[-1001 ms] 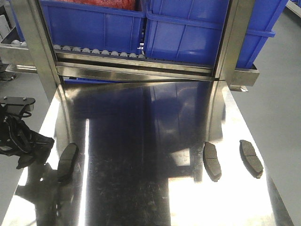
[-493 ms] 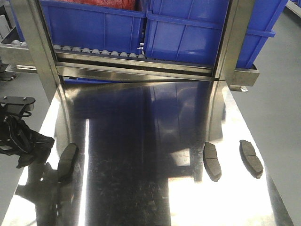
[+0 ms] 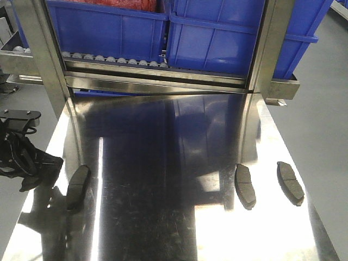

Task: Move and align brake pads A on conveyor
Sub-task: 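Close the left gripper on the brake pad and lift it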

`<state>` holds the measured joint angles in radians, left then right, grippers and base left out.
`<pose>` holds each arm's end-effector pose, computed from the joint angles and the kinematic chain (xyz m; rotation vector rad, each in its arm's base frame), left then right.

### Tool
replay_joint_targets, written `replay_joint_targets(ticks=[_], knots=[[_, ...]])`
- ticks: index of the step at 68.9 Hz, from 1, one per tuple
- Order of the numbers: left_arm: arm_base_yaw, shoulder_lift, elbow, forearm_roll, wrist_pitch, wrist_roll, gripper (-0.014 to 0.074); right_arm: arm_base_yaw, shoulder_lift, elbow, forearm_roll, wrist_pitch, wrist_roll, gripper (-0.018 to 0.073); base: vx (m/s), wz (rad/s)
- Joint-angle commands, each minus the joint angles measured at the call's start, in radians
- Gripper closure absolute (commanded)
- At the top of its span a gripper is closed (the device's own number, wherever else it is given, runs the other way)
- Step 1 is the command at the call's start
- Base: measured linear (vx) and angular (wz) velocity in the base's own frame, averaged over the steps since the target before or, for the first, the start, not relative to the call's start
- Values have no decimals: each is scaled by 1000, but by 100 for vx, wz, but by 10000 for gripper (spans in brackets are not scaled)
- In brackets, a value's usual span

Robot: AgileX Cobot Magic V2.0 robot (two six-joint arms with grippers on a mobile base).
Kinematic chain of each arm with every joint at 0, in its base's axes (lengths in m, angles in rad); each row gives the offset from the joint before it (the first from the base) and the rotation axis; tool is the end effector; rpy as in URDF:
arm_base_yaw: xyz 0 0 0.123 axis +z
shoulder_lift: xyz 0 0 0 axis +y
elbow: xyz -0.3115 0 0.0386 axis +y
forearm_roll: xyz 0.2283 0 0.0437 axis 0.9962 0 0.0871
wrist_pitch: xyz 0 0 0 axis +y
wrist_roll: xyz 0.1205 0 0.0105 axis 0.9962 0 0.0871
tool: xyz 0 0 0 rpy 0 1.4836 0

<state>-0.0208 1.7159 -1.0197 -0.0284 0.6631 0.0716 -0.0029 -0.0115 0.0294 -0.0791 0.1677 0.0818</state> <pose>0.3219 -0.0088 0.1972 0.1032 2.8406 -0.0188 0.0375 -0.0017 0.1858 0.0156 1.6686 -0.0103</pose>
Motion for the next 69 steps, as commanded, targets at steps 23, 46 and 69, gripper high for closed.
replay_joint_targets(ticks=[23,46,69], knots=[[-2,-115,-26,-3,-73,-1,451,-7,-13,17,-9,-71,-2,562,0,0],[-2,-276,-26,-3,-64,-1,451,-7,-13,17,-9,-71,-2,562,0,0],[-2,-607,145,-3,-133,-1,451,-7,-13,17,-9,-71,-2,562,0,0]])
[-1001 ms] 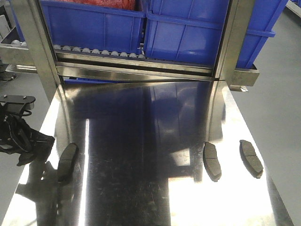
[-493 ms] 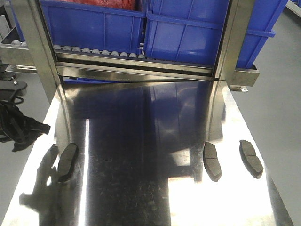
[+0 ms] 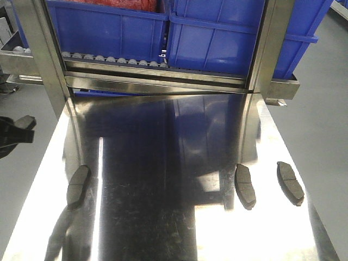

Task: Move and align brake pads A on conveyor
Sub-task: 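Close the left gripper on the brake pad and lift it, then move the right gripper over the brake pad nearest it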

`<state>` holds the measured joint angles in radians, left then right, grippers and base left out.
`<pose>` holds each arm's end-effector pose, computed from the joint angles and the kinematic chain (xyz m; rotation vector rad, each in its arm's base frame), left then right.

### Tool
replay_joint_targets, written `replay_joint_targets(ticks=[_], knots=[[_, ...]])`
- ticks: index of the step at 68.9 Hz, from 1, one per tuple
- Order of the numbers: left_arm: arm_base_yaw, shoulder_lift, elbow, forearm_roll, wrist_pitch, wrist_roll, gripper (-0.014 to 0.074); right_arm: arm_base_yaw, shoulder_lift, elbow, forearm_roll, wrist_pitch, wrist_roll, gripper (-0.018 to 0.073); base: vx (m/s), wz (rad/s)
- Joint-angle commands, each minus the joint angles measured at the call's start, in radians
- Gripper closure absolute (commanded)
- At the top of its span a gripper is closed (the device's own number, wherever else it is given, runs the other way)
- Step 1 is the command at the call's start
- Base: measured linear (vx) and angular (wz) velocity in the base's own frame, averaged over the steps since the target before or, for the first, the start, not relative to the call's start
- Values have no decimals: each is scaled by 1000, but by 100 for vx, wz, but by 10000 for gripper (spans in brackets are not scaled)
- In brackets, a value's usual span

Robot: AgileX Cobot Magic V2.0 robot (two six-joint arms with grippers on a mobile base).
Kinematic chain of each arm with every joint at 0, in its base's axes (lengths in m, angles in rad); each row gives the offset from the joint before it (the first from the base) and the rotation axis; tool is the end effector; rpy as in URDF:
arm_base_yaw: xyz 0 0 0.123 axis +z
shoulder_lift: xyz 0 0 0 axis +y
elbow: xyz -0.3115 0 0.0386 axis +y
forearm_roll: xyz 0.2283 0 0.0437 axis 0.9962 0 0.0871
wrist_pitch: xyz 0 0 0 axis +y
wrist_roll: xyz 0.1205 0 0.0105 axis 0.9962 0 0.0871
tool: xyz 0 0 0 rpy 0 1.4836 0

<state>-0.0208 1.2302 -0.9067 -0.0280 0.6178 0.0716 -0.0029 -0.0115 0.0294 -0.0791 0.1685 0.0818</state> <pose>0.2420 -0.0070 0.3072 0.0917 2.4228 -0.0070 0.0375 -0.0017 0.1857 0.0156 1.6694 -0.0104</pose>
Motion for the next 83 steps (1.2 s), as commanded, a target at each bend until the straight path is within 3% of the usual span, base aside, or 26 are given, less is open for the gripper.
replay_joint_targets(ticks=[1,23,41,83], knots=[[-2,-137,38,-3,-90,-1,451,-7,-13,17,-9,-72,-2,562,0,0],[-2,-506,274,-6,-152,-11,451,-7,-13,17,-9,-71,-2,562,0,0],[-2,-715,369,-6,-164,-11,451,-7,-13,17,-9,-71,-2,562,0,0],[-2,-748,372,-3,-149,-11,451,-7,-13,17,-9,-72,-2,562,0,0]])
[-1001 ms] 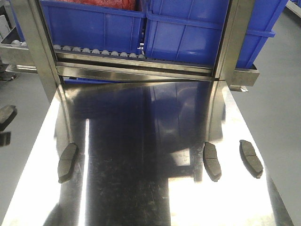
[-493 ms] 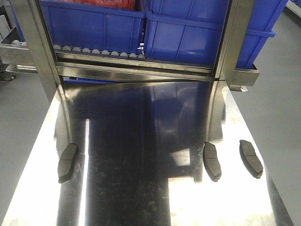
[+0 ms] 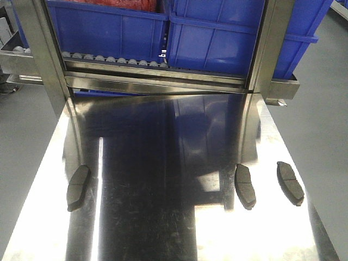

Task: Move and align brake pads A on conveyor
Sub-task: 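Move the right gripper over the brake pad nearest it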

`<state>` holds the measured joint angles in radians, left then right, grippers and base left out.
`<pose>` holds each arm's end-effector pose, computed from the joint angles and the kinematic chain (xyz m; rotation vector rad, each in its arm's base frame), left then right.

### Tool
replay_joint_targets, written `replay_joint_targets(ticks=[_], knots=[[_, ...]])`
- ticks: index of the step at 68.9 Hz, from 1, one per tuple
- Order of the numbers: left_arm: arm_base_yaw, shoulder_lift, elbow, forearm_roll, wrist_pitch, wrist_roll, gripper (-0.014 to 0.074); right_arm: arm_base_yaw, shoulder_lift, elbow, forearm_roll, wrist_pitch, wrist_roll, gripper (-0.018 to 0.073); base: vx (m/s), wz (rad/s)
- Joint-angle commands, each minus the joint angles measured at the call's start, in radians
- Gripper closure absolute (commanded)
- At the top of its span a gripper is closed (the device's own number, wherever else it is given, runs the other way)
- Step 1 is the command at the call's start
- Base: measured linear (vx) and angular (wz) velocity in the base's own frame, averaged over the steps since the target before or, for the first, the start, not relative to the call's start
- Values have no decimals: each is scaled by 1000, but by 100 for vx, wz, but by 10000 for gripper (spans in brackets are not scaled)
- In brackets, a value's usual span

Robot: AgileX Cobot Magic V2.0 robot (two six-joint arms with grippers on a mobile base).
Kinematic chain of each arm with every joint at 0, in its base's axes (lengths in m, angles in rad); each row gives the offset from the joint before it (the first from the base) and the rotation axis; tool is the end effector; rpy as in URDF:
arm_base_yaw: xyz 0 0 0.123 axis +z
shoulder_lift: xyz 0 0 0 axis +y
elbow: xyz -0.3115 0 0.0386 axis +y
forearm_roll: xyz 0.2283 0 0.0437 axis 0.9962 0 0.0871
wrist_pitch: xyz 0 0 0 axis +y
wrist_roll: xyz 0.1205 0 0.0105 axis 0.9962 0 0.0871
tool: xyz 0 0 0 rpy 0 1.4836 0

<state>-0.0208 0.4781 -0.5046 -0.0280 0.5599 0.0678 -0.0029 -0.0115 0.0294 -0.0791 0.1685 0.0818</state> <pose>0.0773 -0.0034 0.2981 0.0749 2.0154 -0.0002 0.0375 -0.0017 0.1857 0.0156 1.6694 -0.0104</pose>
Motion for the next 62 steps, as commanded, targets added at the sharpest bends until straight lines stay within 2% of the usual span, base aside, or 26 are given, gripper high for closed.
replay_joint_targets(ticks=[1,62], knots=[[-2,5,-30,-3,-92,-7,451,-7,-13,17,-9,-72,-2,562,0,0],[-2,5,-30,-3,-92,-7,451,-7,-13,17,-5,-84,-2,562,0,0]])
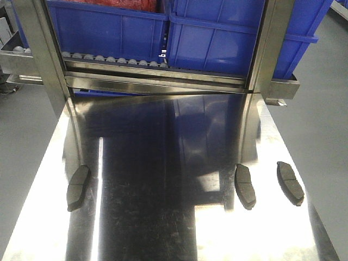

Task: Move and align brake pads A on conveyor
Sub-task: 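Move the right gripper over the brake pad nearest it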

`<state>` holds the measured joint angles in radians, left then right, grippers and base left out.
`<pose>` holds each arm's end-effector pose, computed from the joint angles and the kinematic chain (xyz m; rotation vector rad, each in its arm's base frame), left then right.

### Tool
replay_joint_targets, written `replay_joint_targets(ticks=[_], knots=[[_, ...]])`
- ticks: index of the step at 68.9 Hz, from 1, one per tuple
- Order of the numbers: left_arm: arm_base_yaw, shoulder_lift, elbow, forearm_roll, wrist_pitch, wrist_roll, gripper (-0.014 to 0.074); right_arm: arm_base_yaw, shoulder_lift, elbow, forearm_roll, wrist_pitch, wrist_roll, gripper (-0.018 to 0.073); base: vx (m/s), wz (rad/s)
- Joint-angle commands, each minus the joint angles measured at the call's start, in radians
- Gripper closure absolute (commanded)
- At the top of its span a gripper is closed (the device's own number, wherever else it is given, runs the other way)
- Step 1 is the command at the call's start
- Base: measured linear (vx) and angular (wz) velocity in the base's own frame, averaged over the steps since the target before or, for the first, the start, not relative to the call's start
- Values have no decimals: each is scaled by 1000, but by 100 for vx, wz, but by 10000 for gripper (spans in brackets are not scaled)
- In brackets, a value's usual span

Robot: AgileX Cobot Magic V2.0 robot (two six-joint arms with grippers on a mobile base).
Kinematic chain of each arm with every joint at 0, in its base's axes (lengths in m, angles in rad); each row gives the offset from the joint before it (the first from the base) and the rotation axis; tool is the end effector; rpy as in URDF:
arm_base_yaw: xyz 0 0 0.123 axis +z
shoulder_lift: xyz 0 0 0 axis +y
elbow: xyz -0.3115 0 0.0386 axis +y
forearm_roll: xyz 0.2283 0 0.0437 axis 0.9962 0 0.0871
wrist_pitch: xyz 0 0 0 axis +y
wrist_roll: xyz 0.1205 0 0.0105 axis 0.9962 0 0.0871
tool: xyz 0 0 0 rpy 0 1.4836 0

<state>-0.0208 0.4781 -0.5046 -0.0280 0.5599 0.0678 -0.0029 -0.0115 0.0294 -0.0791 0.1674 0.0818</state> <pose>0.0773 -0.0034 0.2981 0.0749 2.0154 -0.0002 0.0375 -0.0017 0.1858 0.0156 1.6683 -0.0103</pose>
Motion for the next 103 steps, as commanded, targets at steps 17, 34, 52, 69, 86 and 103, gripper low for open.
replay_joint_targets(ticks=[17,34,52,69,86,103], knots=[[-2,5,-30,-3,-92,-7,451,-7,0,-22,-4,-131,-2,562,0,0],[-2,5,-30,-3,-92,-7,451,-7,269,-297,-51,-1,-2,561,0,0],[-2,5,-30,-3,-92,-7,451,-7,579,-504,-55,88,-4,561,0,0],[-2,5,-30,-3,-92,-7,451,-7,645,-508,-58,56,-5,474,0,0],[-2,5,-30,-3,-92,-7,451,-7,645,-508,-59,118,-5,-6,0,0],[-2,5,-30,-3,-92,-7,451,-7,645,-514,-58,77,-4,-164,0,0]])
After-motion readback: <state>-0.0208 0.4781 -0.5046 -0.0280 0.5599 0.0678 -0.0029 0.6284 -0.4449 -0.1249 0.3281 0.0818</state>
